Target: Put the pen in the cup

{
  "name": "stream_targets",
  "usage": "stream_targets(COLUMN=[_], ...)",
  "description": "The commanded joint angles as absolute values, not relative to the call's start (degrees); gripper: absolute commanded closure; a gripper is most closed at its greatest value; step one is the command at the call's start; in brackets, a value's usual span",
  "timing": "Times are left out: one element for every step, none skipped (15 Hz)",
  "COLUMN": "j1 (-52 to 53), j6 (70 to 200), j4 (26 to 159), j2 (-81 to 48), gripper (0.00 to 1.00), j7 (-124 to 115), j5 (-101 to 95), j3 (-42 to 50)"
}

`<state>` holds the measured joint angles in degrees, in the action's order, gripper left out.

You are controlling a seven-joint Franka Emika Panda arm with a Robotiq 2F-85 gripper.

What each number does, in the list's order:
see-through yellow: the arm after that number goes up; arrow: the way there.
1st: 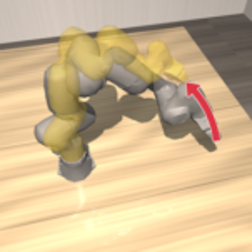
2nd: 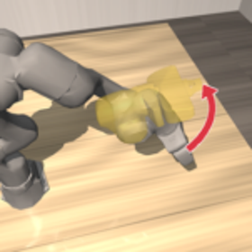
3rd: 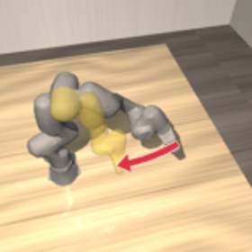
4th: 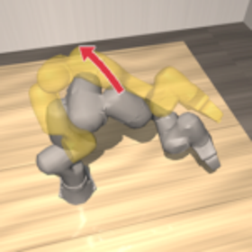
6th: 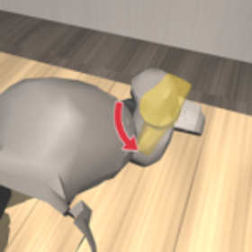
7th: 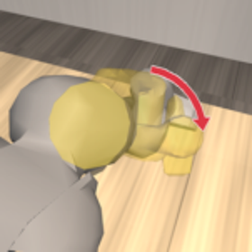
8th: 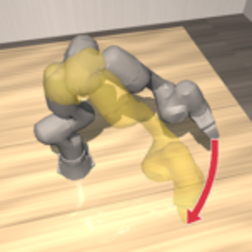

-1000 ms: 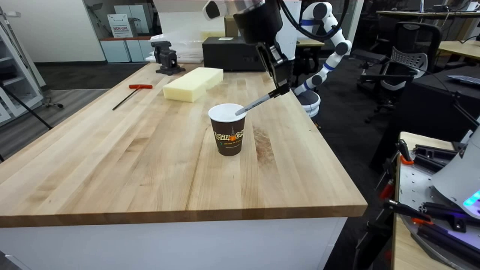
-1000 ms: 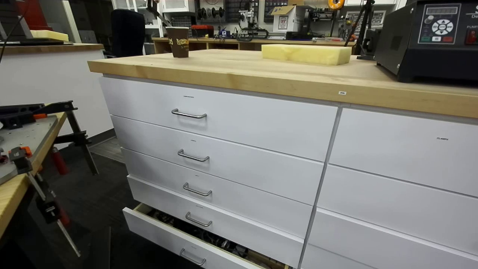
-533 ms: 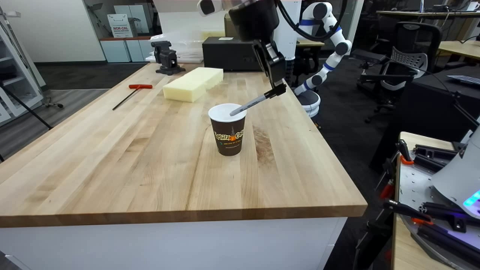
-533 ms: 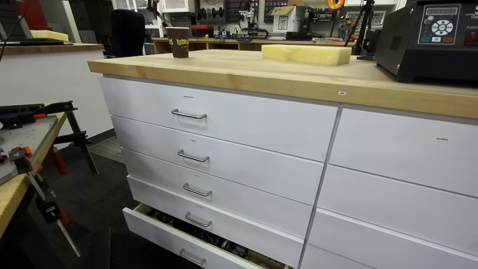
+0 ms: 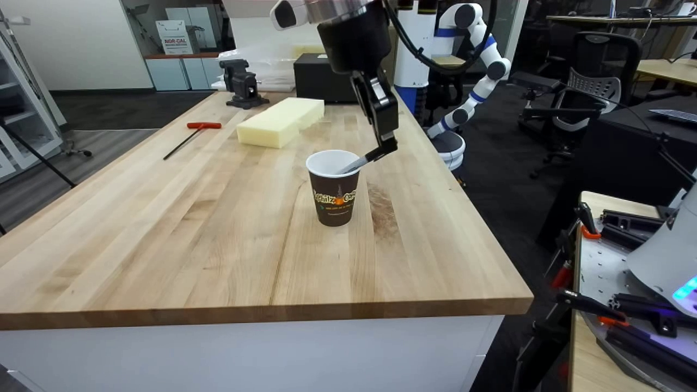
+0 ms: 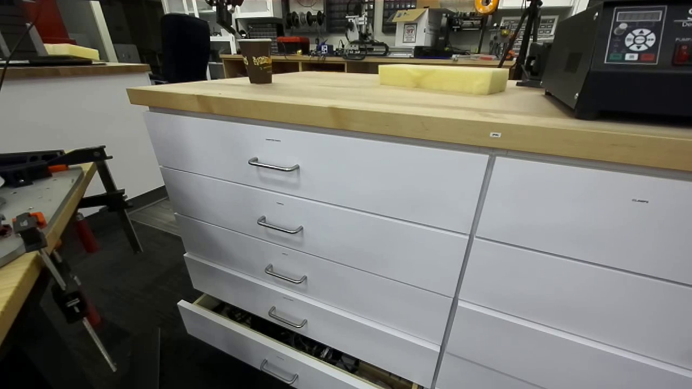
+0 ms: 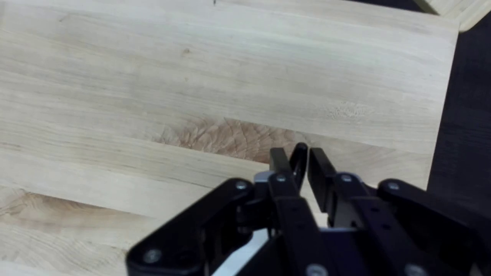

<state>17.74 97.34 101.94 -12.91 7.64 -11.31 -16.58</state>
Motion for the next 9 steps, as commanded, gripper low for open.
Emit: stream_targets(j1=[17.8, 17.9, 17.9, 17.9, 17.9, 17.8, 17.9, 17.9, 17.8], j6=[108.2, 111.5, 115.1, 118.7, 122.3, 125.9, 128.9, 132.2, 135.0], j4=[103.7, 104.3, 104.9, 105.9, 106.7, 107.8, 108.6, 109.7, 110.7], j2=[-11.6, -10.8, -10.5, -9.7, -9.3, -8.6, -8.2, -7.4, -6.8], gripper=[0.47, 0.42, 0.36, 0.28, 0.23, 0.16, 0.09, 0.02, 0.01], j7=[4.4, 3.8, 3.2, 2.6, 2.0, 1.3, 0.6, 0.2, -0.2], j5=[-9.2, -9.1, -9.0, -8.8, -8.8, -8.8, -9.0, -9.1, -9.2], j3=[-16.6, -16.6, -16.5, -16.5, -16.4, -16.4, -16.3, -16.3, -16.3])
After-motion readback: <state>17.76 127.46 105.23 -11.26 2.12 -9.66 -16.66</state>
